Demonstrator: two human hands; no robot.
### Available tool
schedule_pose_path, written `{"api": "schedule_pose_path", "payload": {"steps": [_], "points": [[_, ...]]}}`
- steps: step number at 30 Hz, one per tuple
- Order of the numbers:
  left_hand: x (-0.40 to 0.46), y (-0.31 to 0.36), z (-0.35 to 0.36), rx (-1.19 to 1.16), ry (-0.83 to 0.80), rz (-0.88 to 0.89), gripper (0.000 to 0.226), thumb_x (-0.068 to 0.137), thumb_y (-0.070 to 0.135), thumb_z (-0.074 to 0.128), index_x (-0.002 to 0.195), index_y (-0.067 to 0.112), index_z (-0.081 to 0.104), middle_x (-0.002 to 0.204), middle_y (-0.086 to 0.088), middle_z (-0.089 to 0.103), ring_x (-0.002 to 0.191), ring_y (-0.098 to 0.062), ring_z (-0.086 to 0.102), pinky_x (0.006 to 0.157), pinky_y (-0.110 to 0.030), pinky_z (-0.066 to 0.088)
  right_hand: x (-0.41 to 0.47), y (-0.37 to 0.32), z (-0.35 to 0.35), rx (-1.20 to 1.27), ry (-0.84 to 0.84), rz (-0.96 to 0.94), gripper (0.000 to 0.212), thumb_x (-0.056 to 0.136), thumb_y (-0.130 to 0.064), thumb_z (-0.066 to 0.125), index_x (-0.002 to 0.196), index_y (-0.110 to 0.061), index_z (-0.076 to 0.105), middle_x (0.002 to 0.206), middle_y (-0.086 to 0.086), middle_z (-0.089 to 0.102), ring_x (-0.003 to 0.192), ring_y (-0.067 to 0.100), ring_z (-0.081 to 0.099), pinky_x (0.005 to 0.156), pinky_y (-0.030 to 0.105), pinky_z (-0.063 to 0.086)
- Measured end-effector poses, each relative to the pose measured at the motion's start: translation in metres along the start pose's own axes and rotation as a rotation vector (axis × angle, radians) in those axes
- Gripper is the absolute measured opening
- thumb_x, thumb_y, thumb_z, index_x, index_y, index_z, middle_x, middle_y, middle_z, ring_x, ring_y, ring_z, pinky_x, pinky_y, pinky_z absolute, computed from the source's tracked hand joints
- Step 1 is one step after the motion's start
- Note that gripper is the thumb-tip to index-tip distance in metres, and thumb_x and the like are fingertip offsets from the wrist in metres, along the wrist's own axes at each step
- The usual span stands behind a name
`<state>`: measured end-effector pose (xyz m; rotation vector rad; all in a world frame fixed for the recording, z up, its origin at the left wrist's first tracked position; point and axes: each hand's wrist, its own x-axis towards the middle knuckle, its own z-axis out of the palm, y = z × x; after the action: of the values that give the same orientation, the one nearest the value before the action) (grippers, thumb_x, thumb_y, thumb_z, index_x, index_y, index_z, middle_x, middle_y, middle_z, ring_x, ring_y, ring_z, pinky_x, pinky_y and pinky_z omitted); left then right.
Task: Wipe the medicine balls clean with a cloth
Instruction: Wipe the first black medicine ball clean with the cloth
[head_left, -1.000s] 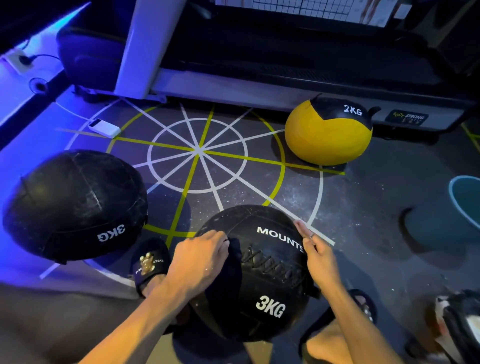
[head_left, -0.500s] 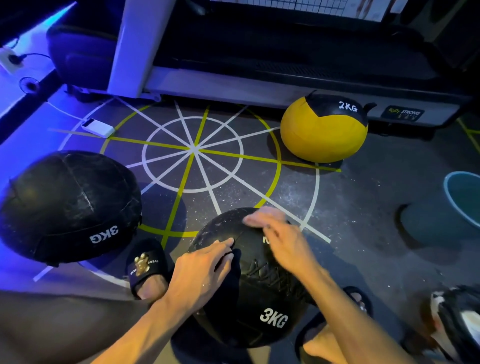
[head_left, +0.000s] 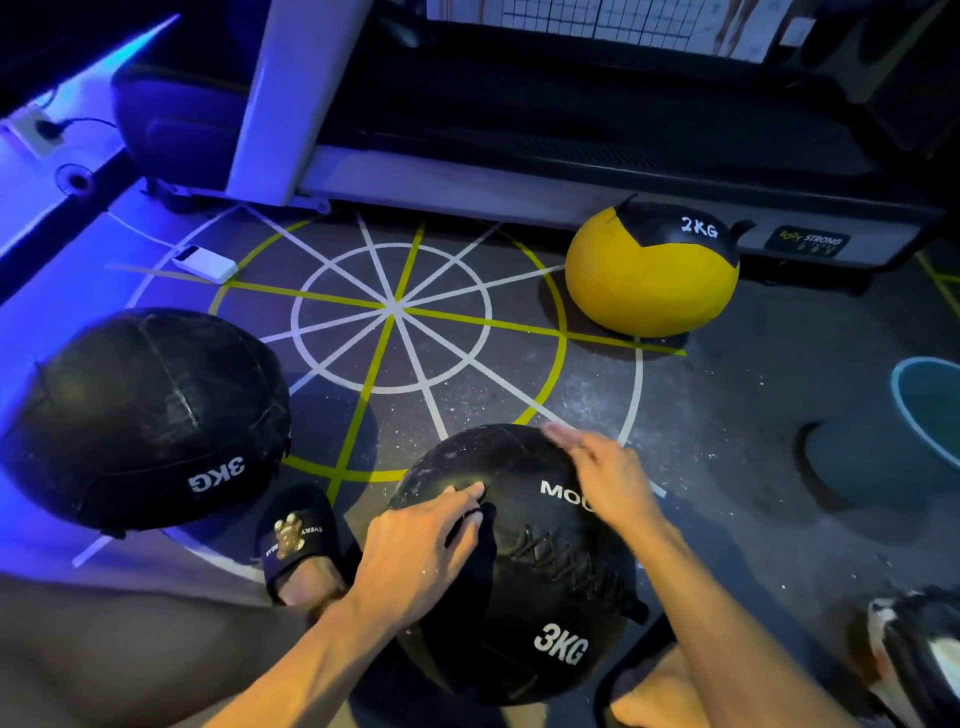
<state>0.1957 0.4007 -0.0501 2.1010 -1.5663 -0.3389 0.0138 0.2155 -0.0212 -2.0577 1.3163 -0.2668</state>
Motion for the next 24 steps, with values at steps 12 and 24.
{"api": "schedule_pose_path", "payload": {"steps": [12,24], "points": [[0.005,0.008,0.0,-0.041,-0.024,0.036,0.042,0.101,0.055,0.037,0.133,0.042,0.062,0.117,0.021,0.073,0.117,0.0,0.061,0.066,-0.03,0.055,-0.015,-0.018,0.007,0.062,0.099,-0.051,0.04,0.106,-0.012,0.045,0.124,-0.039,0.069,0.126,-0.027,0.065,0.11,0.001,0.067,0.099,0.022,0.051],[-0.003,0.003,-0.001,-0.024,-0.056,0.071,0.041,0.102,0.054,0.039,0.134,0.04,0.061,0.115,0.02,0.073,0.101,-0.007,0.069,0.063,-0.031,0.055,-0.007,-0.03,0.009,-0.159,-0.089,-0.205,0.04,0.103,-0.011,0.044,0.106,-0.03,0.079,0.109,-0.023,0.071,0.092,-0.008,0.063,0.091,0.009,0.048]]}}
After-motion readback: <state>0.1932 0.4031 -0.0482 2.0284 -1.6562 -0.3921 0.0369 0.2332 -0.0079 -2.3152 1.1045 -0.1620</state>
